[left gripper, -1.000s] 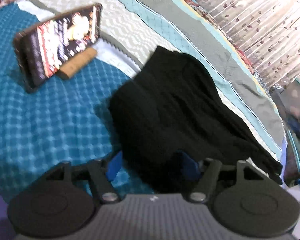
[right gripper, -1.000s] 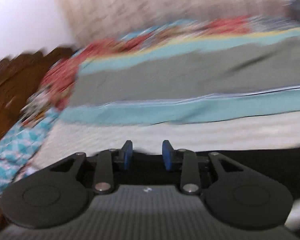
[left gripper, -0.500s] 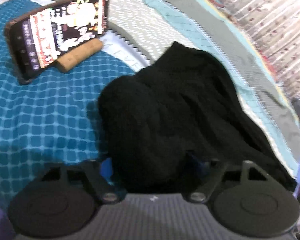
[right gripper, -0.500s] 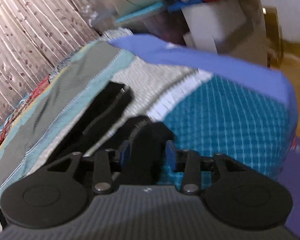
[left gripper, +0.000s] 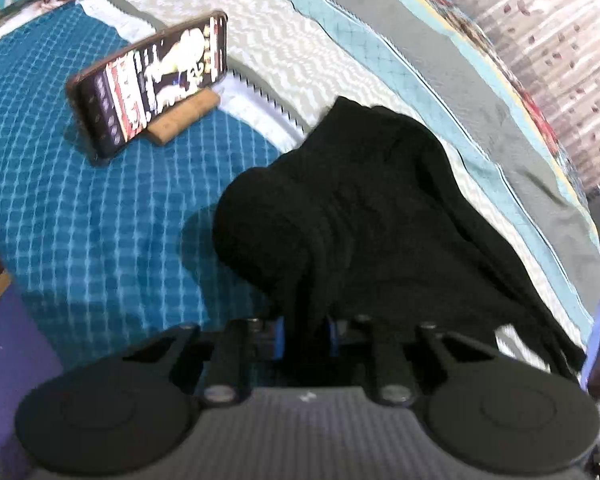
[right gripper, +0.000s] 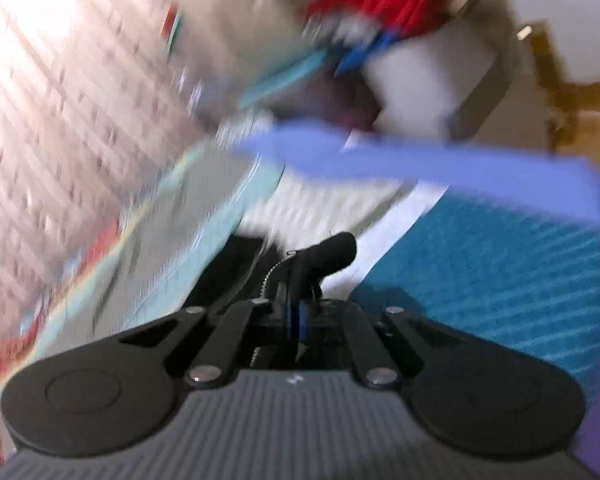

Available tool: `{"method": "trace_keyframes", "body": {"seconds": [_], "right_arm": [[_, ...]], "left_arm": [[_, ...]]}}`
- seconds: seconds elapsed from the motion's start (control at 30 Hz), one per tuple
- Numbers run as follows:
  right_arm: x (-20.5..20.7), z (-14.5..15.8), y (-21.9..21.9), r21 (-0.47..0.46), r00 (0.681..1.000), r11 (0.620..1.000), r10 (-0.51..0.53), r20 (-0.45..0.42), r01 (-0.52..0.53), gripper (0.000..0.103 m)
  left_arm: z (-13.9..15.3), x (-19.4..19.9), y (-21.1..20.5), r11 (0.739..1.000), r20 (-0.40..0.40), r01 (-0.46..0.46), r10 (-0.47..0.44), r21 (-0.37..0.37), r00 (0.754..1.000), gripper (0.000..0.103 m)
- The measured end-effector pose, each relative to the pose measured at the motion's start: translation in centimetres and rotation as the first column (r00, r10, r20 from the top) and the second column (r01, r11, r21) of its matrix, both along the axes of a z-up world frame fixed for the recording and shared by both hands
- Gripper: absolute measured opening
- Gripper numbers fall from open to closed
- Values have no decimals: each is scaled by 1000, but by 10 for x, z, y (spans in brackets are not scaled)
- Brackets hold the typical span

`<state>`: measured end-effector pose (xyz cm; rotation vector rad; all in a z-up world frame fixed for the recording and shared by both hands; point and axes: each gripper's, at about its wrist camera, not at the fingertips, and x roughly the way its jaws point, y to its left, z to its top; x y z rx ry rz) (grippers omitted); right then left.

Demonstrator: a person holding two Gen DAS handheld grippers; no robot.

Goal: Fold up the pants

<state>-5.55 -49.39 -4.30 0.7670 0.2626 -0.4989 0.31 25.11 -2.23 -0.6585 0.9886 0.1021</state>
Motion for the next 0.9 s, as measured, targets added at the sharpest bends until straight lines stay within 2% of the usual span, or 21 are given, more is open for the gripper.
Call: {"method": "trace_keyframes", "body": {"seconds": [0.1, 0.2, 0.23, 0.27, 0.3, 0.33, 0.37, 0.4, 0.47, 0.53, 0.6, 0.7, 0.77, 0.83, 0.9], "right_arm": [[-24, -16, -10, 14, 996, 997, -77, -52, 77, 6], [-30, -42, -6, 28, 976, 993, -103, -192, 111, 7], [-28, -49, -4, 29, 968, 992, -109, -226, 119, 8], [-30, -53, 0, 33, 964, 992, -114, -240, 125, 15], [-35, -54, 2, 36, 965, 989, -131, -229, 143, 19], [-37, -53, 0, 39, 964, 986, -152, -216, 164, 24], [-43, -46, 0, 29, 960, 978, -196, -199, 206, 35], [-49, -38, 0, 6, 952, 967, -251, -175, 256, 37], [-52, -21, -1, -43, 943, 954, -298, -145, 295, 37], [-46, -5, 0, -86, 952, 959, -280, -124, 271, 37], [-27, 12, 5, -103, 973, 975, -208, -104, 197, 37], [17, 31, 24, -122, 993, 991, -59, -99, 46, 37], [50, 38, 37, -120, 994, 992, 33, -103, -45, 37], [83, 39, 48, -98, 988, 989, 95, -121, -107, 38], [113, 36, 58, -78, 979, 985, 139, -150, -152, 38]], "left_arm": [[-15, -2, -12, 999, -41, 48, -47, 20, 998, 18], [-37, 2, -23, 996, -113, 66, -59, 64, 992, 24], [-38, 1, -24, 995, -111, 70, -62, 72, 992, 25], [-35, 0, -25, 994, -104, 81, -73, 76, 992, 32], [-30, -1, -25, 992, -100, 100, -92, 80, 991, 42], [-25, -5, -23, 990, -90, 113, -106, 82, 990, 45], [-18, -12, -20, 989, -76, 124, -117, 82, 990, 47], [-11, -19, -17, 987, -57, 139, -135, 75, 989, 47], [6, -31, -7, 985, -13, 162, -162, 64, 987, 47], [31, -34, 1, 981, 46, 153, -159, 121, 986, 48], [53, -21, 7, 968, 107, 133, -158, 211, 982, 53], [78, 20, -6, 911, 170, 133, -213, 390, 962, 57], [83, 60, -28, 845, 190, 175, -307, 506, 933, 59], [76, 99, -49, 795, 166, 226, -376, 562, 912, 61], [64, 142, -69, 759, 140, 289, -445, 584, 885, 65]]}}
